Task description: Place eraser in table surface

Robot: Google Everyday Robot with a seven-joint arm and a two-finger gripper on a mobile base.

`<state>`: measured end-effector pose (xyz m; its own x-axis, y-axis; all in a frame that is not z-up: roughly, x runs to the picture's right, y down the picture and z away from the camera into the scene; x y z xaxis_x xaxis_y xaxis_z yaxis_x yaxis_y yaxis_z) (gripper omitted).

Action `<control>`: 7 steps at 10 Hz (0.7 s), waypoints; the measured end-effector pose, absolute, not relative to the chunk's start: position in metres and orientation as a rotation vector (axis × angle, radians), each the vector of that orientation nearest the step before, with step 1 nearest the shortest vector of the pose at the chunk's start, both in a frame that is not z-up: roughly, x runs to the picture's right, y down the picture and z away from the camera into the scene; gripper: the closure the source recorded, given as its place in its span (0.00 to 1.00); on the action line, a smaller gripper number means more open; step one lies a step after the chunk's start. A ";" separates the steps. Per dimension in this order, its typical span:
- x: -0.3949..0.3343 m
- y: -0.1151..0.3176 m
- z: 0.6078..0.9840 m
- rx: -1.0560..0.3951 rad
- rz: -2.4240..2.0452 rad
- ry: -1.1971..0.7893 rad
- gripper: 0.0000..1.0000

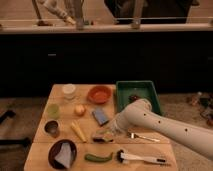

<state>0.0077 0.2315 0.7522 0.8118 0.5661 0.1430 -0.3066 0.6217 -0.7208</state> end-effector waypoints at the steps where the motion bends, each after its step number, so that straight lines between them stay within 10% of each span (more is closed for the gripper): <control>1: 0.008 0.234 0.755 -0.752 0.506 -0.362 0.87; 7: 0.005 0.250 0.770 -0.781 0.421 -0.250 0.87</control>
